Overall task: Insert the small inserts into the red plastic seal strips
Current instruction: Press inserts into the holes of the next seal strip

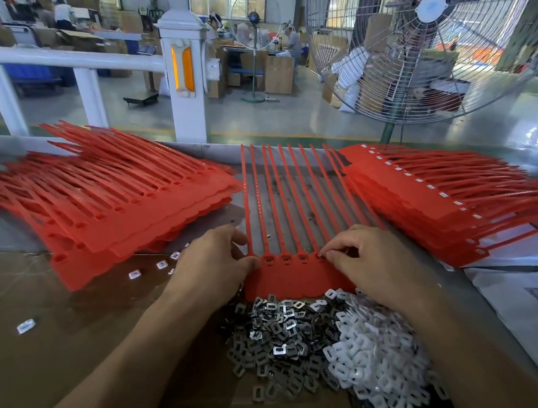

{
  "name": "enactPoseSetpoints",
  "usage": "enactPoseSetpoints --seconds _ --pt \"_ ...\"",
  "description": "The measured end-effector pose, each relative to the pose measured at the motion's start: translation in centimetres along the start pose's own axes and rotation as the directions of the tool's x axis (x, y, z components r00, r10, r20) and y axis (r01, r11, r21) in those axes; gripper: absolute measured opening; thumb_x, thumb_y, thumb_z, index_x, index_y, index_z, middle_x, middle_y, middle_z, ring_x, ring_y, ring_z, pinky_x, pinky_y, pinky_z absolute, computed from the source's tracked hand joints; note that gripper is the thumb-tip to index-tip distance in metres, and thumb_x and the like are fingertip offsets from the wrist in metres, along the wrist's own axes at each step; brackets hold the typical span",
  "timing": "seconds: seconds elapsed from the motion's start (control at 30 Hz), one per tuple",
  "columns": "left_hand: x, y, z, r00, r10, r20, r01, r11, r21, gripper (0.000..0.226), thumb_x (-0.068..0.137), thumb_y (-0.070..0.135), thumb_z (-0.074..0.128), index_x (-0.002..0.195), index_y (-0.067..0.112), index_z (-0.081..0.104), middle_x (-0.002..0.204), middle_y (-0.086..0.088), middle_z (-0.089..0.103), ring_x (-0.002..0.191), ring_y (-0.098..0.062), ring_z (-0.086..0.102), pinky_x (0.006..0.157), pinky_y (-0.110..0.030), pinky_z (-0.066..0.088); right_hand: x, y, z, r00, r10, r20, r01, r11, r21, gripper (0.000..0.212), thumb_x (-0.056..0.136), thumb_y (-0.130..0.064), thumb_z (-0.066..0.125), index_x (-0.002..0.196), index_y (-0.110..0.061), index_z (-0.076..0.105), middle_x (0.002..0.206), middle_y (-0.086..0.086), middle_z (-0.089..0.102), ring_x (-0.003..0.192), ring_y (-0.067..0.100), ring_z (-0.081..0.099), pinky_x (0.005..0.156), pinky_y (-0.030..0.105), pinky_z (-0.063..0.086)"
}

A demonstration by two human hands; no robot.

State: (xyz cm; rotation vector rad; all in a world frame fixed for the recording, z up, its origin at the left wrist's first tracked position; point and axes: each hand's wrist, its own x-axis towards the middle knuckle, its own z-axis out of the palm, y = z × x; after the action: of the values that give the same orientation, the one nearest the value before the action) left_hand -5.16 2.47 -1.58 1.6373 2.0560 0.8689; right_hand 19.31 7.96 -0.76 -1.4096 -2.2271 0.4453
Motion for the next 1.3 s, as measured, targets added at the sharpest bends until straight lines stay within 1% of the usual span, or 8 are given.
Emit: enactPoseSetpoints --seconds 0.1,0.27,0.47,0.6,0.77,0.9,1.13,1.3 --pt "0.0 0.0 0.0 1.000 -0.004 0.001 0.004 1.000 0.000 0.038 0.085 0.044 0.077 0.119 0.031 0.065 0.092 0.015 0.068 0.085 -0.007 0.065 0.086 -0.036 0.056 0.0 0.1 0.0 1.000 -0.003 -0.008 0.004 1.000 0.023 0.013 0.099 -0.027 0.069 0.099 -0.034 0.080 0.097 -0.022 0.064 0.092 -0.009 0.058 0.072 0.006 0.038" --pt "-0.1 0.0 0.0 1.000 0.000 -0.003 0.000 1.000 0.003 0.038 0.086 0.043 0.077 0.120 0.031 0.065 0.091 0.015 0.068 0.085 -0.005 0.064 0.084 -0.034 0.055 -0.1 0.2 0.4 1.000 0.003 -0.029 -0.001 0.998 0.062 0.020 0.097 -0.023 0.072 0.112 -0.034 0.077 0.107 -0.022 0.066 0.097 -0.009 0.058 0.080 0.007 0.039" --pt "-0.1 0.0 0.0 1.000 -0.001 -0.010 0.001 1.000 0.003 0.038 0.085 0.043 0.077 0.120 0.031 0.066 0.089 0.017 0.066 0.086 -0.004 0.063 0.087 -0.034 0.054 0.3 -0.5 1.1 0.997 -0.020 -0.080 0.018 0.999 -0.030 0.007 0.091 -0.029 0.078 0.097 -0.033 0.079 0.094 -0.019 0.063 0.085 -0.005 0.058 0.072 0.010 0.038" --pt "-0.1 0.0 0.0 1.000 -0.004 -0.007 0.004 1.000 0.000 0.039 0.086 0.043 0.077 0.121 0.031 0.066 0.090 0.017 0.066 0.086 -0.005 0.063 0.087 -0.035 0.055 0.3 -0.7 1.2 0.995 -0.047 -0.088 0.040 0.996 -0.077 0.007 0.092 -0.028 0.077 0.097 -0.033 0.078 0.091 -0.021 0.060 0.082 -0.007 0.057 0.068 0.007 0.036" --pt "-0.1 0.0 0.0 1.000 0.003 -0.016 -0.003 1.000 0.010 0.039 0.085 0.043 0.077 0.120 0.031 0.066 0.091 0.016 0.067 0.088 -0.007 0.064 0.088 -0.036 0.054 0.3 -0.9 1.2 0.997 -0.061 -0.050 0.055 0.993 -0.108 0.006 0.093 -0.029 0.075 0.097 -0.032 0.079 0.094 -0.018 0.061 0.087 -0.002 0.058 0.075 0.021 0.048" --pt "-0.1 0.0 0.0 1.000 0.002 -0.016 -0.002 1.000 0.004 0.038 0.085 0.043 0.077 0.119 0.031 0.066 0.092 0.015 0.067 0.088 -0.007 0.063 0.088 -0.036 0.054 0.3 -0.9 1.6 0.994 -0.040 -0.098 0.028 0.992 -0.125 0.003 0.093 -0.032 0.075 0.091 -0.030 0.077 0.091 -0.019 0.060 0.082 -0.004 0.056 0.068 0.014 0.041" --pt "-0.1 0.0 0.0 1.000 -0.007 -0.009 0.007 1.000 0.007 0.039 0.085 0.044 0.077 0.120 0.032 0.065 0.094 0.014 0.067 0.090 -0.009 0.064 0.089 -0.038 0.055 0.9 -0.4 1.9 0.986 0.134 -0.094 -0.126 0.988 0.095 0.004 0.091 -0.030 0.078 0.087 -0.030 0.078 0.089 -0.019 0.070 0.082 -0.003 0.063 0.067 0.018 0.045" --pt "0.0 0.0 0.1 1.000 -0.006 -0.009 0.006 1.000 0.007 0.037 0.085 0.042 0.077 0.118 0.032 0.065 0.091 0.016 0.068 0.086 -0.005 0.063 0.087 -0.035 0.054 1.0 0.6 1.6 0.988 0.154 -0.034 -0.144 0.969 0.203 0.009 0.091 -0.030 0.078 0.082 -0.034 0.077 0.080 -0.026 0.071 0.080 -0.012 0.063 0.060 0.010 0.040"
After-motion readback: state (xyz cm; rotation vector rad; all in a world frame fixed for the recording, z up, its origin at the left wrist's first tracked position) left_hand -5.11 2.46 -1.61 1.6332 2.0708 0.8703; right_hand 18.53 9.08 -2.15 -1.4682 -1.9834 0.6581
